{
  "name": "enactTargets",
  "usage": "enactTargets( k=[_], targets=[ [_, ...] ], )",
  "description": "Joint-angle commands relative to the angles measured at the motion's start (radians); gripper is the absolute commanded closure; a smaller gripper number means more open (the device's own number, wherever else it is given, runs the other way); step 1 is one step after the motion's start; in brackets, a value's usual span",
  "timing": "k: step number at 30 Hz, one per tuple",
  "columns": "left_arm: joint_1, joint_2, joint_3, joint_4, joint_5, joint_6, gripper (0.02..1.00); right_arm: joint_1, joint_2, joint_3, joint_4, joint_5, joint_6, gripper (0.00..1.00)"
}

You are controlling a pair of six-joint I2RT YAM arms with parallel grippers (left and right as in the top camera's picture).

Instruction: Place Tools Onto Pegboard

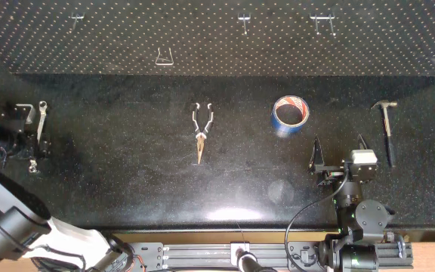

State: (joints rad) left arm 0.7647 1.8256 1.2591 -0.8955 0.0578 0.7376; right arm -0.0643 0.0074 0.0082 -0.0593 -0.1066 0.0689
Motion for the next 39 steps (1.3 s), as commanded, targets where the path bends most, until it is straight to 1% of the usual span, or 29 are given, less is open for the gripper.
enactTargets(
  k=[1,4,9,11,12,13,14,15,22,23,25,26,27,29,30,31,32,33,34,35,36,39],
  targets=[
    [-0.003,0.066,0.015,0.021,0.037,-0.032,0.018,0.002,-0.006,-0.004,-0.002,-0.006,-0.003,0.025],
    [-0.014,0.105,0.061,0.022,0.037,-0.054,0.018,0.002,-0.006,-0.004,-0.002,-0.006,-0.003,0.025],
    [-0.013,0.158,0.06,0.013,0.035,-0.053,0.027,0.002,-0.006,-0.004,-0.002,-0.006,-0.003,0.025],
    [-0.014,0.159,0.06,0.013,-0.002,-0.052,0.031,0.002,-0.006,-0.004,-0.002,-0.006,-0.003,0.025],
    [-0.014,0.16,0.06,0.014,-0.002,-0.05,0.031,0.002,-0.006,-0.004,-0.002,-0.006,-0.003,0.025],
    [-0.014,0.16,0.06,0.014,-0.002,-0.05,0.117,0.002,-0.006,-0.004,-0.002,-0.006,-0.003,0.027],
    [-0.014,0.16,0.059,0.014,-0.001,-0.05,0.654,0.002,-0.006,-0.004,-0.002,-0.006,-0.003,0.025],
    [-0.014,0.16,0.059,0.014,-0.001,-0.05,0.989,0.002,-0.006,-0.004,-0.002,-0.006,-0.003,0.025],
    [-0.014,0.152,0.052,0.011,0.007,-0.055,0.989,0.002,-0.006,-0.004,-0.002,-0.006,-0.003,0.025],
    [-0.019,0.1,0.052,0.003,0.006,-0.106,0.989,0.002,-0.006,-0.004,-0.002,-0.006,-0.003,0.025],
    [-0.055,-0.09,0.049,-0.024,0.005,-0.175,0.989,0.002,-0.006,-0.004,-0.002,-0.006,-0.003,0.025],
    [-0.076,-0.165,0.031,-0.024,0.003,-0.185,0.991,0.002,-0.006,-0.004,-0.002,-0.006,-0.003,0.025],
    [-0.107,-0.284,-0.039,-0.016,0.003,-0.186,0.989,0.002,-0.006,-0.004,-0.002,-0.005,-0.003,0.025],
    [-0.138,-0.475,-0.18,0.037,0.0,-0.256,0.989,0.002,-0.006,-0.004,-0.002,-0.006,-0.003,0.025],
    [-0.167,-0.621,-0.284,0.062,0.0,-0.312,0.989,0.002,-0.006,-0.004,-0.002,-0.005,-0.003,0.025],
    [-0.207,-0.754,-0.377,0.093,0.0,-0.353,0.989,0.002,-0.006,-0.004,-0.002,-0.005,-0.003,0.027],
    [-0.283,-0.922,-0.487,0.156,0.0,-0.437,0.991,0.002,-0.006,-0.004,-0.002,-0.006,-0.003,0.025],
    [-0.36,-1.05,-0.566,0.225,0.001,-0.552,0.991,0.002,-0.006,-0.004,-0.002,-0.006,-0.003,0.025],
    [-0.459,-1.194,-0.652,0.341,0.003,-0.685,0.989,0.002,-0.006,-0.004,-0.002,-0.006,-0.003,0.025],
    [-0.513,-1.224,-0.682,0.429,0.003,-0.697,0.989,0.002,-0.006,-0.004,-0.002,-0.006,-0.003,0.025],
    [-0.532,-1.215,-0.686,0.484,0.003,-0.697,0.989,0.002,-0.006,-0.004,-0.002,-0.005,-0.003,0.025],
    [-0.551,-1.091,-0.686,0.686,0.003,-0.697,0.987,0.002,-0.006,-0.004,-0.002,-0.005,-0.003,0.025]
  ],
)
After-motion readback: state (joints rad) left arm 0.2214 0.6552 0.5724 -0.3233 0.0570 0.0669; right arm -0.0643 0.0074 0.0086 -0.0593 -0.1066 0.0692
